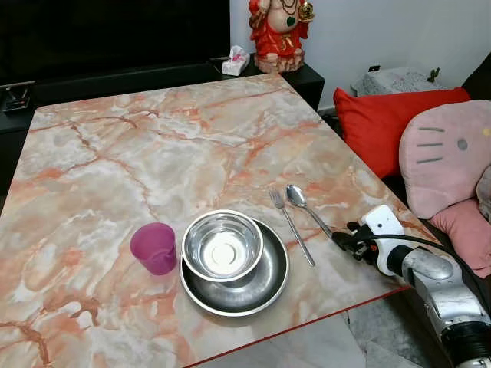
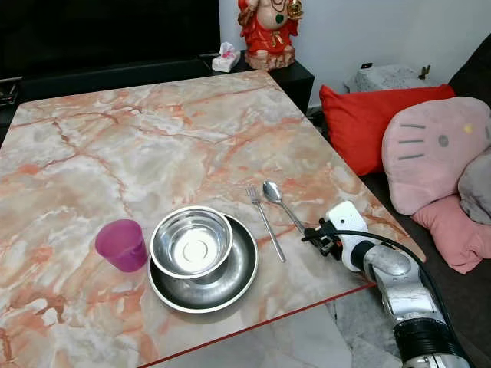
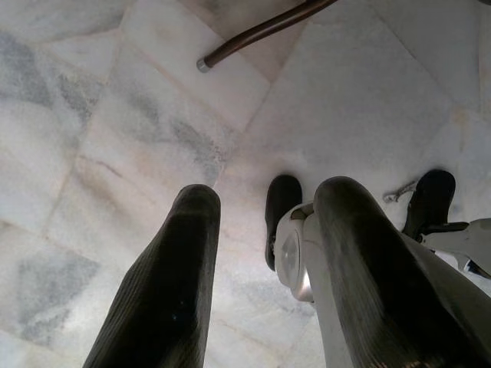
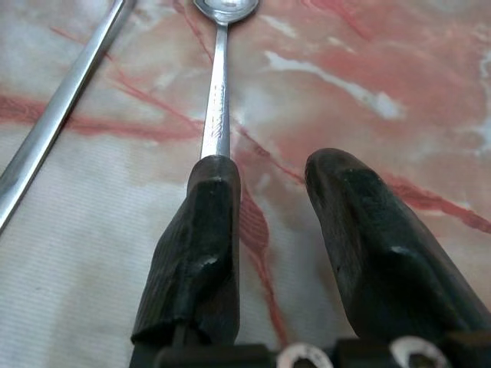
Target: Setting the table
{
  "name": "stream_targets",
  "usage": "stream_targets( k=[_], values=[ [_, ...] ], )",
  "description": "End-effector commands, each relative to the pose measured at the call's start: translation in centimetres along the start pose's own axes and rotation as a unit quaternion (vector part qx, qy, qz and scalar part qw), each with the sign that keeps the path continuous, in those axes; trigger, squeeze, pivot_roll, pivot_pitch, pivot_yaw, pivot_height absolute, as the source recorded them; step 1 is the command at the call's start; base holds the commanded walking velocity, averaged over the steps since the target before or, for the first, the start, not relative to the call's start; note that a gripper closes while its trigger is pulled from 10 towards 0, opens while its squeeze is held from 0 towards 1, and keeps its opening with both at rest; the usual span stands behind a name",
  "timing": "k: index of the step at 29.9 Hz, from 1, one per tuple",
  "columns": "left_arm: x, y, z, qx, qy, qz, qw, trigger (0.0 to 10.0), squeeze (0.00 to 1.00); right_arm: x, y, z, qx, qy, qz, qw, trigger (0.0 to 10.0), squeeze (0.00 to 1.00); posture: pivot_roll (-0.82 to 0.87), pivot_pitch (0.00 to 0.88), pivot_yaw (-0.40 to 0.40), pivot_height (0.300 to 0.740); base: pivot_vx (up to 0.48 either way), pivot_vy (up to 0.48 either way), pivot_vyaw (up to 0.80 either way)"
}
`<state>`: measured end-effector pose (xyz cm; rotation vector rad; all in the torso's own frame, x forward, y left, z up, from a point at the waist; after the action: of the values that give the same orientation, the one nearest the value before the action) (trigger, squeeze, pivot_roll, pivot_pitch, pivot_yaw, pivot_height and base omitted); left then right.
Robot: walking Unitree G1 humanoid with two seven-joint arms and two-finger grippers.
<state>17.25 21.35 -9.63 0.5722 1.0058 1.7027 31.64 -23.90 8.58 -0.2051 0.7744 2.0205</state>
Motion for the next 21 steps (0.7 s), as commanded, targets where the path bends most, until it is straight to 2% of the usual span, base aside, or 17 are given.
stream_targets(
  k=[1,7,21],
  values=[
    [0.2,0.0,0.4,-0.007,-0.006,0.000,1.000,10.0,0.00,0.0,0.2,0.0,0.003,0.004,-0.001,1.000,10.0,0.00,0.05,0.027,0.007,0.740,0.000,0.000,0.00],
    [0.2,0.0,0.4,-0.007,-0.006,0.000,1.000,10.0,0.00,-0.7,0.3,-0.4,0.014,-0.003,-0.024,1.000,10.0,0.00,0.04,0.027,0.007,0.740,0.000,0.000,0.00],
    [0.3,0.0,0.4,-0.007,-0.007,0.001,1.000,10.0,0.00,-0.2,0.3,-1.0,0.033,0.005,-0.014,0.999,10.0,0.00,0.05,0.028,0.008,0.740,0.000,0.000,0.00]
  ],
)
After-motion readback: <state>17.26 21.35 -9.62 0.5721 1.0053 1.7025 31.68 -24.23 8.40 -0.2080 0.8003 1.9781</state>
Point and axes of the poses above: a point about 5 cm out from each wrist's last joint towards the gripper, its own y axis pointing back from the gripper into the wrist, its own z axis along the axis of the wrist's last joint, x = y × z, the point moved 1 cm from there along -y, pointing out of the wrist towards the gripper, and after that the axes turned 15 degrees about y, right-handed, at the moved point
